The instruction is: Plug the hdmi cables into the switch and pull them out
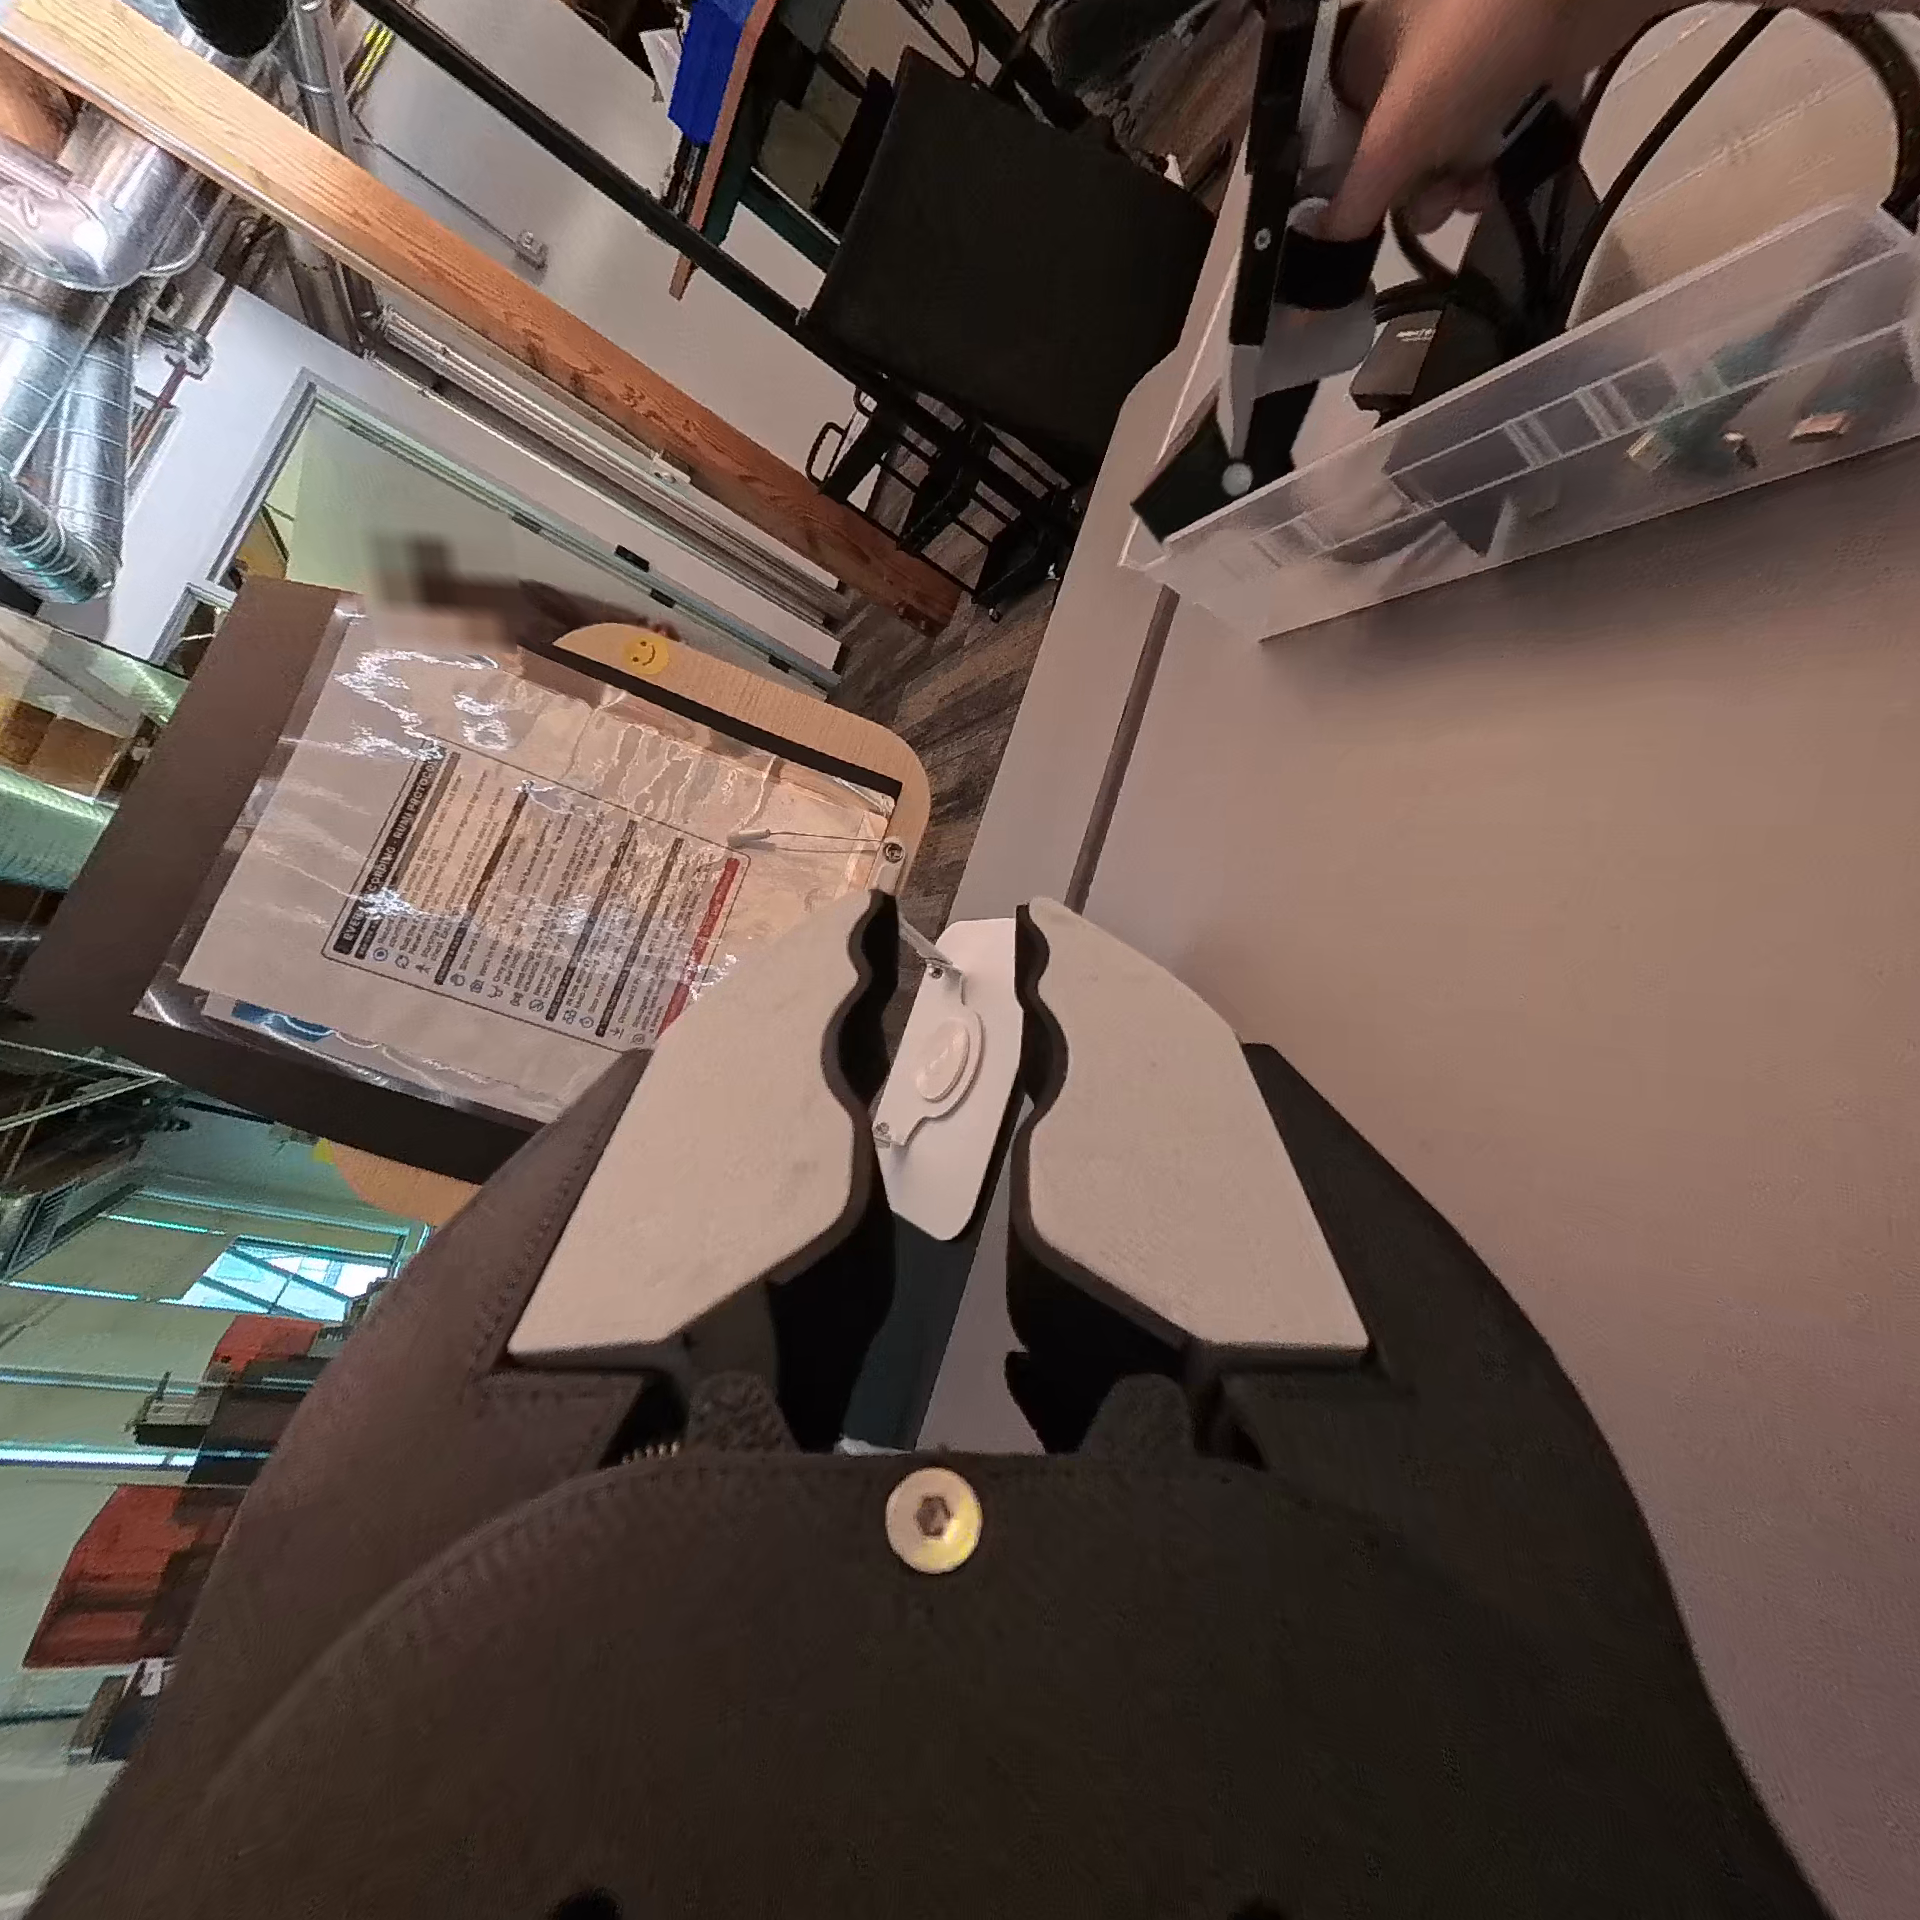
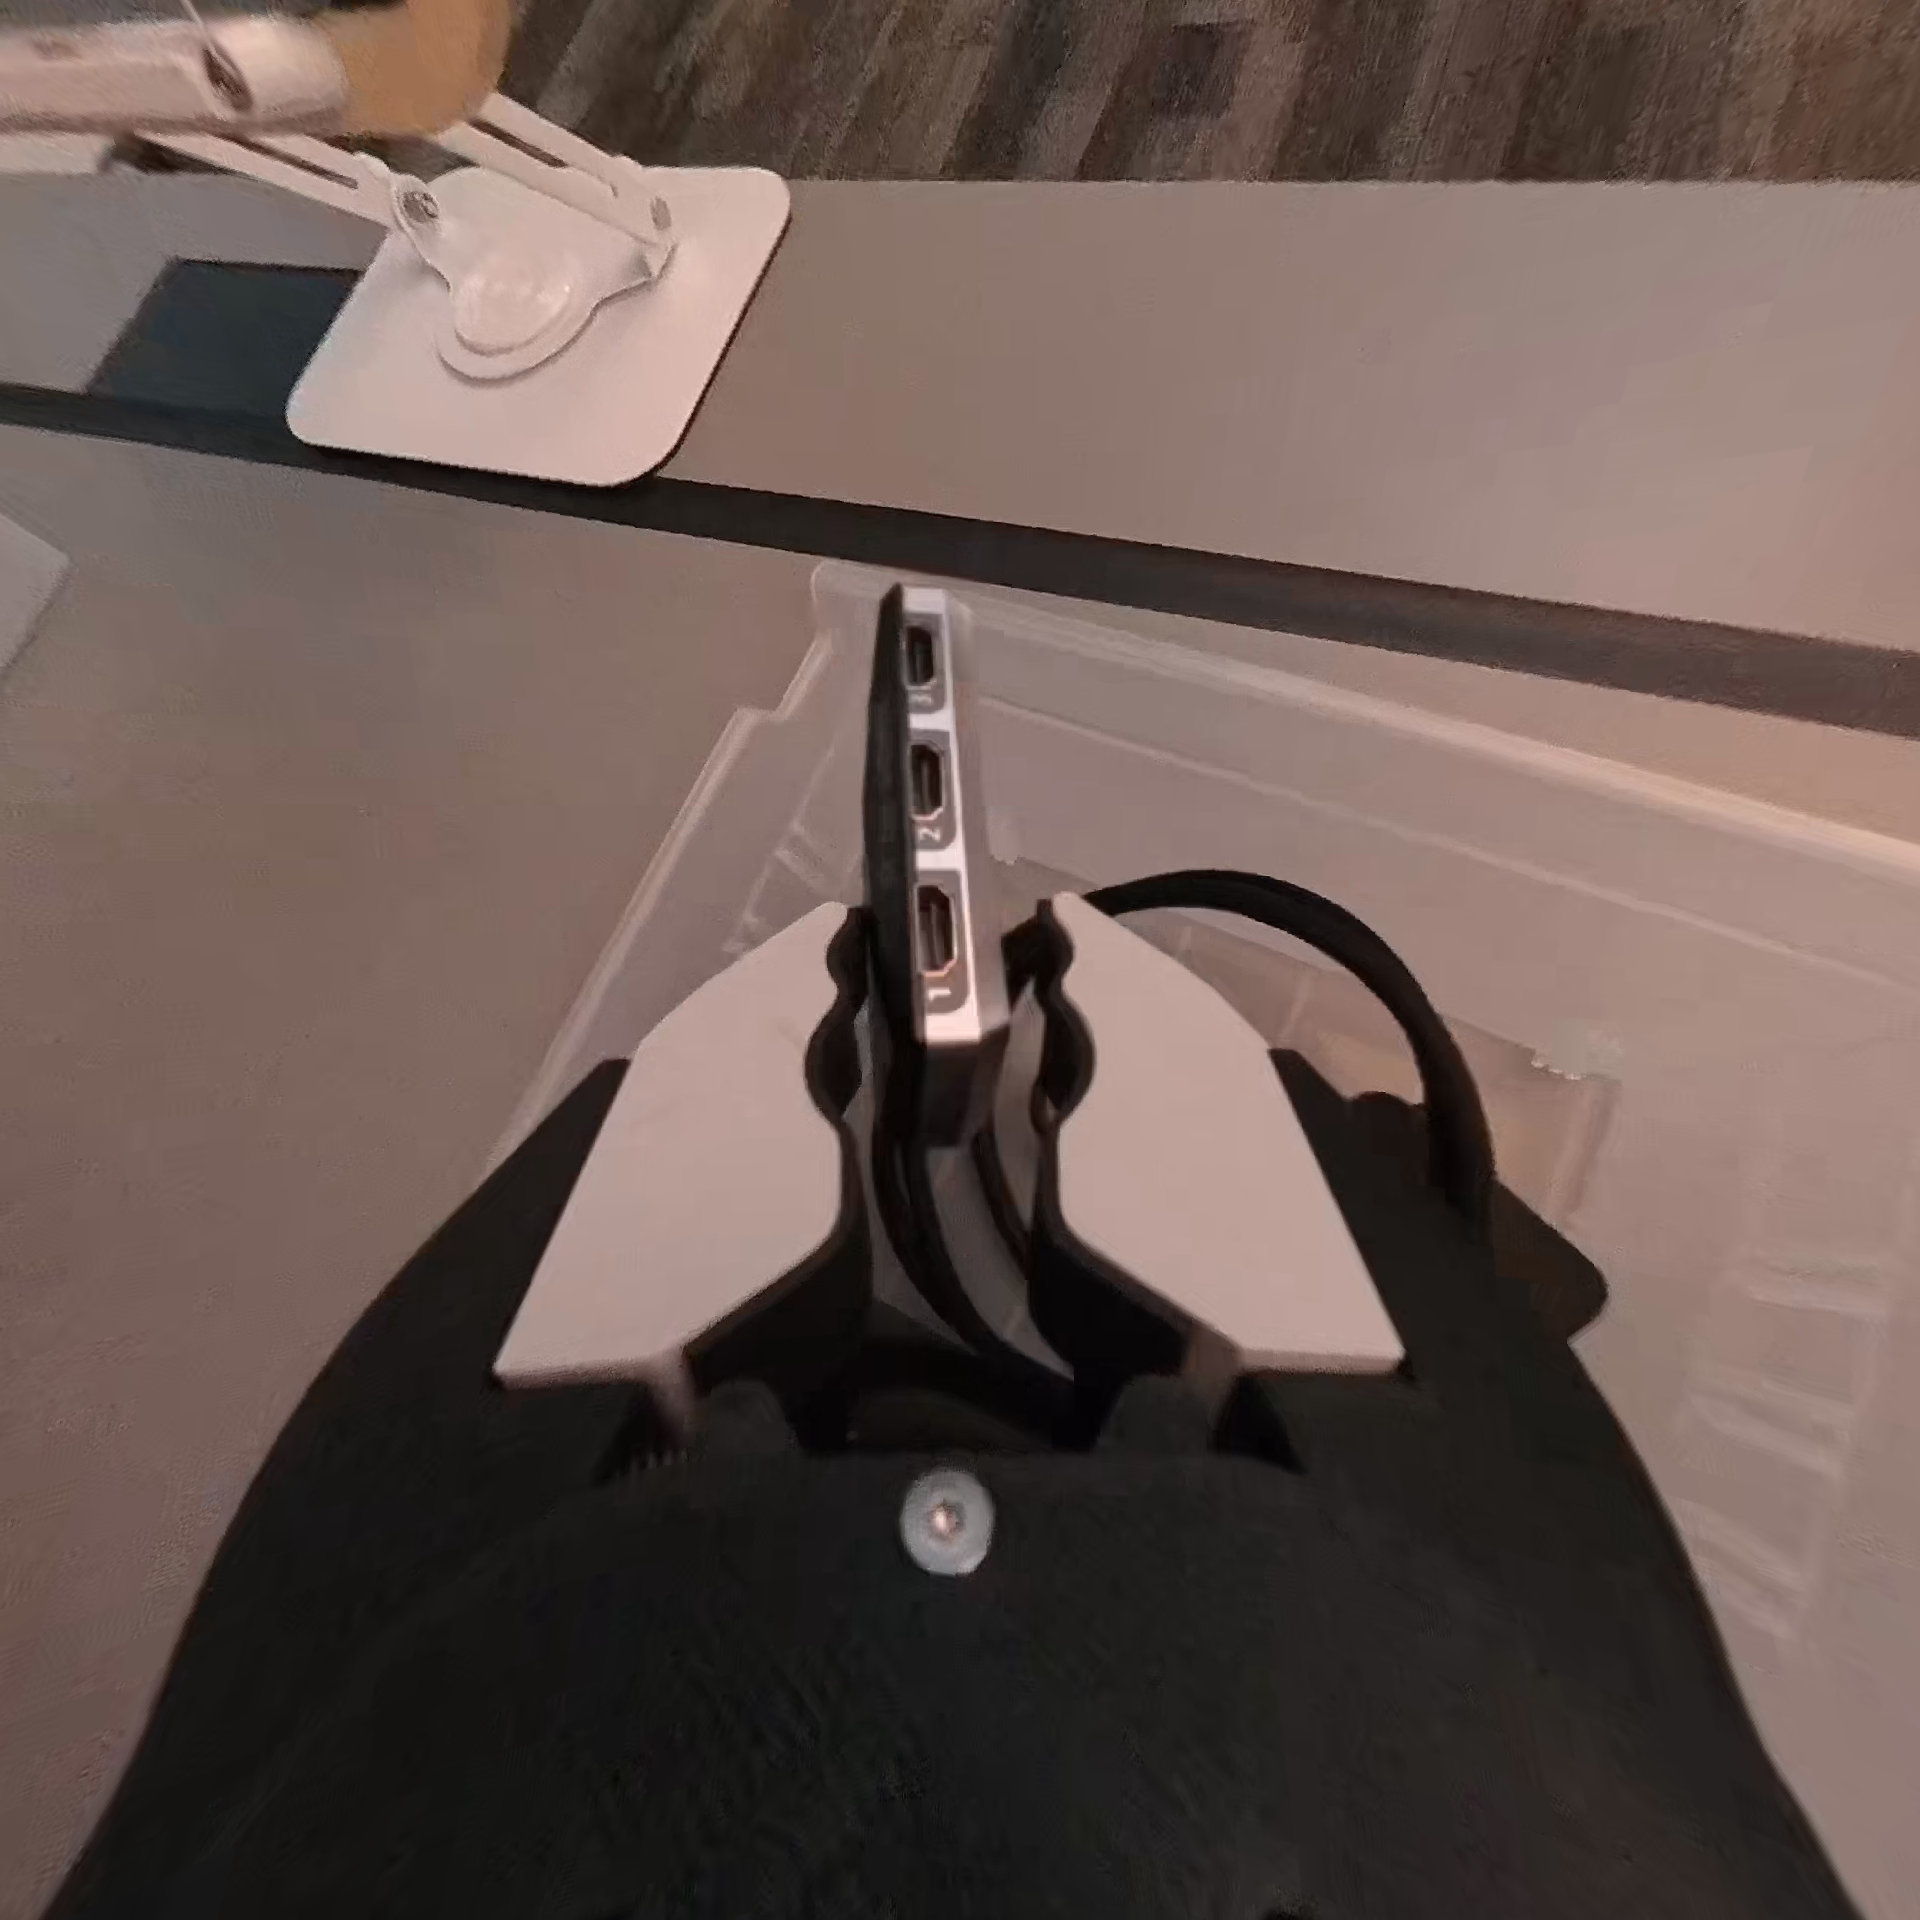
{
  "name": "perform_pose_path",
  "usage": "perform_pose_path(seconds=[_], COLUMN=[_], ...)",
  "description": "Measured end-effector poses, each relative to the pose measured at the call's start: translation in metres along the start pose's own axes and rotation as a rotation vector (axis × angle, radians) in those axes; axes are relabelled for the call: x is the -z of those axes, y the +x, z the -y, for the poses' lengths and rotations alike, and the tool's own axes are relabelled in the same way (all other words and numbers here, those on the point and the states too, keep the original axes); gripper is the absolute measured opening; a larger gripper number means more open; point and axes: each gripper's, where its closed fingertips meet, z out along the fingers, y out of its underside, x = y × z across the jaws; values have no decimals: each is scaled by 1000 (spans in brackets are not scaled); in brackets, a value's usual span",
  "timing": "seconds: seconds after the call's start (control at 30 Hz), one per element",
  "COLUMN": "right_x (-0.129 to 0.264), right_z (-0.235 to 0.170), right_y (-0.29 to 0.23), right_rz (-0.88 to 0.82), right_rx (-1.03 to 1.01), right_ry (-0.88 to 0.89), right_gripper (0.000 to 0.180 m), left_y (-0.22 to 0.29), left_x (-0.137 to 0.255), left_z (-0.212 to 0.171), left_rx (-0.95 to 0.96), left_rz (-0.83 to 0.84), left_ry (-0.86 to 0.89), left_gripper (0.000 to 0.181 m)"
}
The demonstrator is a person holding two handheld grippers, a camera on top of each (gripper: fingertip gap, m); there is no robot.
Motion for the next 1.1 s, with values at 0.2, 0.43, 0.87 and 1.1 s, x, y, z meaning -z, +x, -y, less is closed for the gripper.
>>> perform_pose_path(seconds=[0.2, 0.43, 0.87, 1.1], right_x=[80, 155, 114, 107], right_z=[34, -50, -149, -155], right_y=[8, 68, 79, 76], right_rz=[-219, -509, -212, -176], right_rx=[186, 41, -361, -374], right_ry=[148, -177, -508, -556], right_gripper=[53, 64, 28, 19], left_y=[-34, -127, -156, -132], left_x=[13, 59, 90, 145], left_z=[-26, -123, -194, -273], left_rx=[120, 311, 443, 845], left_rz=[77, 544, 776, 631], left_ry=[-74, -393, -595, -817], left_gripper=[26, 53, 71, 71])
